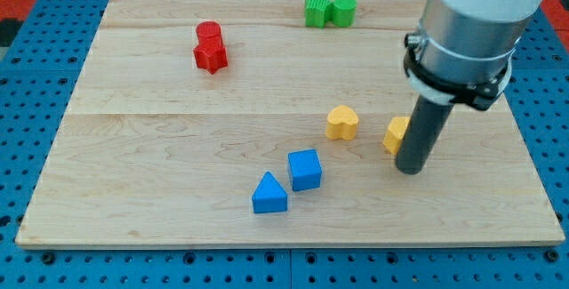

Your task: Push the yellow heart into the yellow hexagon

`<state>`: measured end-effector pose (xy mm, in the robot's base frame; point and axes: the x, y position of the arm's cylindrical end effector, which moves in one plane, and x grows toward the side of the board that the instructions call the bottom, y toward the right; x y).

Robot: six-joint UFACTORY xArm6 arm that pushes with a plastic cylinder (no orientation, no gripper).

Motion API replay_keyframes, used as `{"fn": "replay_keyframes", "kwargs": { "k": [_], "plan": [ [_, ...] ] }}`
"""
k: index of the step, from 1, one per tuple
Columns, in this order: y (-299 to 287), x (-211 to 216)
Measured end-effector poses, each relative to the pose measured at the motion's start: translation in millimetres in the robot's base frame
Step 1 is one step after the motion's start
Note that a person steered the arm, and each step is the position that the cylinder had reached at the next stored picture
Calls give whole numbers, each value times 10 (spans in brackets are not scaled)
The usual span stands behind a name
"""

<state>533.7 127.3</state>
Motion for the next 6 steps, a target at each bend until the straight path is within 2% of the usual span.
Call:
{"fn": "replay_keyframes", "kwargs": {
  "k": [1, 3, 4, 6],
  "plan": [
    [-387, -42],
    [-651, -485],
    [-651, -710],
    [-520, -805]
  ]
}}
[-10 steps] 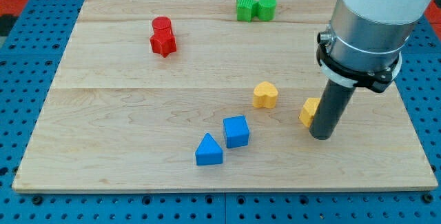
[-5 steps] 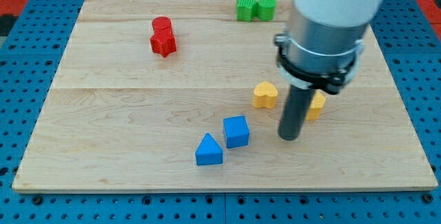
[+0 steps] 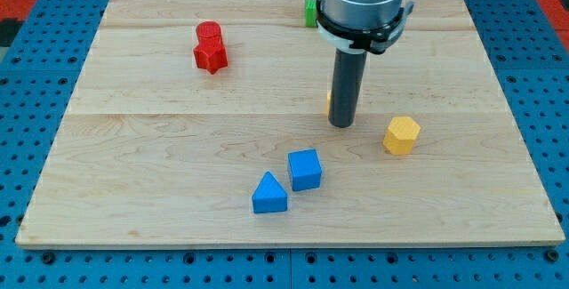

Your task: Push the yellow heart into the yellow hexagon

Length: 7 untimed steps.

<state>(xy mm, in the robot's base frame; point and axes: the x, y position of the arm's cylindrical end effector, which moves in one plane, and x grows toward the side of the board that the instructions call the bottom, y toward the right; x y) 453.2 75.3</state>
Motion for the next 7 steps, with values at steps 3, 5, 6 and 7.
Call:
{"fn": "replay_keyframes", "kwargs": {
  "k": [3, 5, 6, 7],
  "plan": [
    [374, -449],
    [-9, -945],
    [-316, -1197],
    [-724, -1208]
  ]
}}
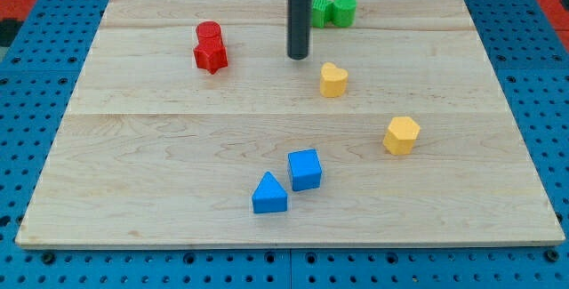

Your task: Push the yellow heart into the yellow hexagon

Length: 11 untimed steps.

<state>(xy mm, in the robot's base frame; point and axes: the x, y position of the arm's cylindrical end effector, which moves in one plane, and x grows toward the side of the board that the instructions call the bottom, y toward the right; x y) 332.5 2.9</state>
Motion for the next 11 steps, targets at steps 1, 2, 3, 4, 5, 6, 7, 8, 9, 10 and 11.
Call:
{"fn": "replay_keyframes", "kwargs": {
  "k": [1, 2, 3, 4, 5, 6, 7, 8, 9, 10, 11],
  "plan": [
    [267, 122],
    [656, 338],
    [831, 472],
    [715, 47],
    [487, 134],
    [196, 184],
    [478, 196],
    [843, 315],
    [491, 292],
    [248, 178],
    [276, 445]
  ]
}}
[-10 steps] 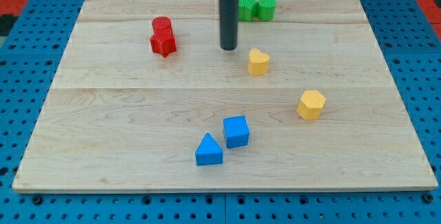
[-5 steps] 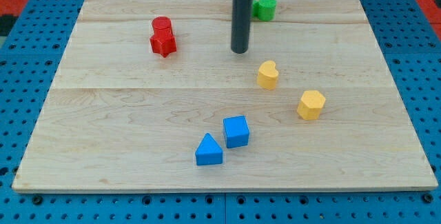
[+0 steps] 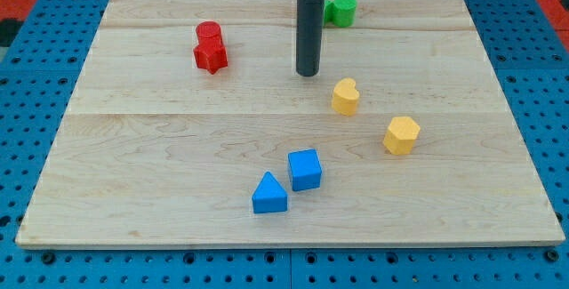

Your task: Push the yellow heart into the yellow hexagon

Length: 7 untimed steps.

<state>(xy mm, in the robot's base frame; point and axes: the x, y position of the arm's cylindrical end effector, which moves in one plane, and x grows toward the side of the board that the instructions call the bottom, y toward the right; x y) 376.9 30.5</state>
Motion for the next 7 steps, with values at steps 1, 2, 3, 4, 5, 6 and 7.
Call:
{"fn": "replay_keyframes", "kwargs": {
  "k": [1, 2, 3, 4, 5, 6, 7],
  "plan": [
    [312, 250],
    [817, 307],
    [897, 406],
    [707, 408],
    [718, 412],
    [885, 463],
    [886, 529]
  ]
}}
